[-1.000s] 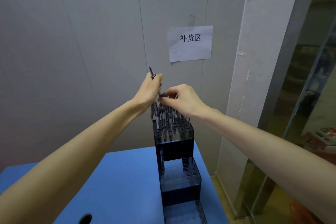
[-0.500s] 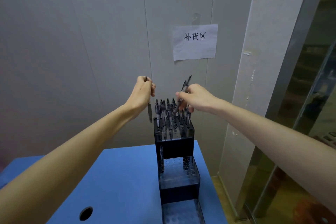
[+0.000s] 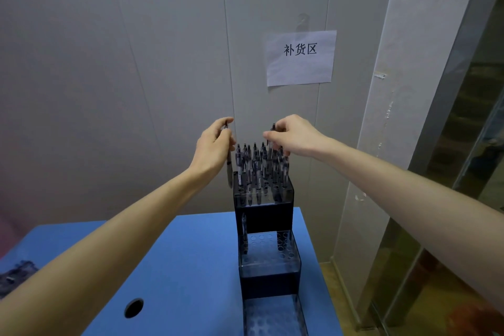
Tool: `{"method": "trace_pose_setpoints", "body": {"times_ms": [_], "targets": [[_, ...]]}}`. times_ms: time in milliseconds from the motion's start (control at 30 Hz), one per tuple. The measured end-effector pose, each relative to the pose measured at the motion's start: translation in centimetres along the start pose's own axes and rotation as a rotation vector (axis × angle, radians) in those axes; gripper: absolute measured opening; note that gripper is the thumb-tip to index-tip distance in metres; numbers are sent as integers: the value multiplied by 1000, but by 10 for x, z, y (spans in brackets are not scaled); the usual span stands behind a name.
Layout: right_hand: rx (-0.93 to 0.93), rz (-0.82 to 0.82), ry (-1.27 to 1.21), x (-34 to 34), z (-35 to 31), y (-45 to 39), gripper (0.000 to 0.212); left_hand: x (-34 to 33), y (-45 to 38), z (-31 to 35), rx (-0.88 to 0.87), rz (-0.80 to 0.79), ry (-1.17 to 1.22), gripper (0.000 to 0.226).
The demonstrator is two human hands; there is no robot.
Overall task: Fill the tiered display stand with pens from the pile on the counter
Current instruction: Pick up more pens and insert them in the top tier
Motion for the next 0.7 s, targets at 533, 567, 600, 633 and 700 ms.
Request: {"method": "trace_pose_setpoints", "body": {"times_ms": [533, 567, 600, 633, 700], "targets": [[186, 24, 53, -8, -8, -8, 14, 4, 16, -7, -133, -68, -114, 21], [199, 17, 72, -9, -9, -9, 15, 5, 17, -7, -141, -70, -119, 21], [205, 5, 84, -9, -9, -10, 16, 6, 18, -7, -143, -72, -119, 21], [210, -11, 87, -10, -10, -11, 16, 6, 18, -8, -144, -74, -112, 21], [218, -28, 96, -10, -10, -12, 17, 7, 21, -7, -158, -73, -116, 20]]}}
Point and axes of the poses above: each hand's wrist, its own y-axis away from the middle knuckle, its own x-axis out of the back of the hand, z = x × y, the point moved 2 cm from there along -y, towards the middle knuckle, and after that the axes turned 13 degrees about -x, right-handed, at the moved point
